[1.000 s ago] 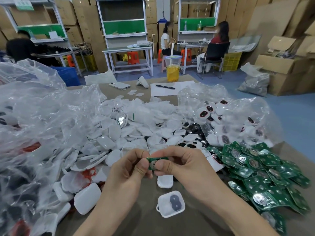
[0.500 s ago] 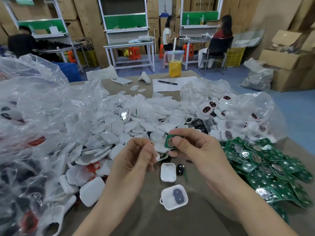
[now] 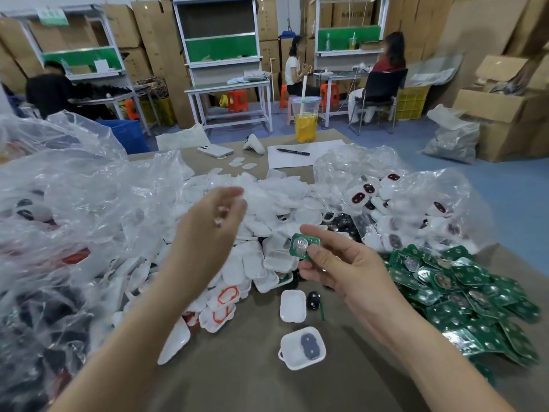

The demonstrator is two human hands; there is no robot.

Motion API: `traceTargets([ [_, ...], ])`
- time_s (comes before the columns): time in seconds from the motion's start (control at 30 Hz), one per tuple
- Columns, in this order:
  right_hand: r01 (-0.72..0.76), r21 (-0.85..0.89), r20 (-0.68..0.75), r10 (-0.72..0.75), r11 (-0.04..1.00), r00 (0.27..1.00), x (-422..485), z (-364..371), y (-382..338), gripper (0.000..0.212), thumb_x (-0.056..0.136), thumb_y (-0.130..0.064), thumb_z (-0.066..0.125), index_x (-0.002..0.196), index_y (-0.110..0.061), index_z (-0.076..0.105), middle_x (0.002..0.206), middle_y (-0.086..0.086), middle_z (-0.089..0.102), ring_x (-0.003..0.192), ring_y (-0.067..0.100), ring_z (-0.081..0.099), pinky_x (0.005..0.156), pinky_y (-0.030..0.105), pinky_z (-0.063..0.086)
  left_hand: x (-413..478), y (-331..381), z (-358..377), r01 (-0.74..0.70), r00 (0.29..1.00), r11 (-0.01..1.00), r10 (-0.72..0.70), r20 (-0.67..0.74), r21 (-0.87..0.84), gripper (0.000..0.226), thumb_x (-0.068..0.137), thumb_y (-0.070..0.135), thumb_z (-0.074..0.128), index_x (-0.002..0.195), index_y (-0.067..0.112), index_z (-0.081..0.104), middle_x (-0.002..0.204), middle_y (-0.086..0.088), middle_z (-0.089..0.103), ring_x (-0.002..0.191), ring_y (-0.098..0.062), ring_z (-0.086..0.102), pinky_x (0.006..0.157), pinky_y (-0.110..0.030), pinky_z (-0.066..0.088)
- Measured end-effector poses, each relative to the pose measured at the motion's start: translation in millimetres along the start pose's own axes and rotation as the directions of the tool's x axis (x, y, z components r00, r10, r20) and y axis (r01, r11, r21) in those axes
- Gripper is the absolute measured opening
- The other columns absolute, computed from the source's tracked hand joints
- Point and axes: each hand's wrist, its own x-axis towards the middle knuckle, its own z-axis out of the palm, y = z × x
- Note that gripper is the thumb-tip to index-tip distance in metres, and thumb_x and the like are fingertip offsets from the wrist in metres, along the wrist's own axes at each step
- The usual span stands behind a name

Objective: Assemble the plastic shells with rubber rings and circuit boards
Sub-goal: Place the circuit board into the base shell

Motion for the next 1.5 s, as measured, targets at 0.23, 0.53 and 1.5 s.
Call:
traceTargets([
  [0.23, 0.008, -0.109, 0.034, -0.005, 0.994, 0.999, 2.2, 5.5, 4.9, 0.019, 0.079, -0.017, 0.075, 0.095, -0.025, 0.08, 0.081, 0.006, 0.074, 0.073, 0.017, 0.074, 0.068, 0.021, 0.058, -53.1, 0.1, 40.5, 0.177, 0.951, 0.875, -0.034, 0.308, -0.45, 0.019, 0.099, 0.024, 0.062, 0.102, 0.039, 0.073, 0.089, 0.008, 0.076, 0.077, -0.002, 0.068, 0.068, -0.012, 0.05],
  [0.53, -0.083, 0.096, 0.109, 0.072, 0.992, 0.991, 3.8, -0.1, 6.1, 0.028, 0.088, -0.024, 0.06, 0.1, -0.008, 0.078, 0.094, 0.018, 0.074, 0.073, 0.018, 0.072, 0.066, 0.023, 0.058, -60.2, -1.9, 46.0, 0.361, 0.926, 0.724, -0.204, 0.317, -0.588, 0.012, 0.096, 0.025, 0.065, 0.098, 0.028, 0.077, 0.075, -0.001, 0.071, 0.068, -0.009, 0.064, 0.069, -0.018, 0.054],
  [1.5, 0.018, -0.121, 0.206, 0.007, 0.993, 0.979, 4.0, -3.1, 13.6, 0.036, 0.078, -0.015, 0.082, 0.111, -0.024, 0.072, 0.093, 0.009, 0.07, 0.09, 0.026, 0.073, 0.082, 0.027, 0.056, -63.0, 5.1, 37.2, 0.259, 0.966, 0.737, -0.183, 0.185, -0.624, 0.024, 0.093, 0.008, 0.067, 0.102, 0.028, 0.075, 0.098, 0.003, 0.078, 0.081, -0.009, 0.071, 0.071, -0.015, 0.053],
])
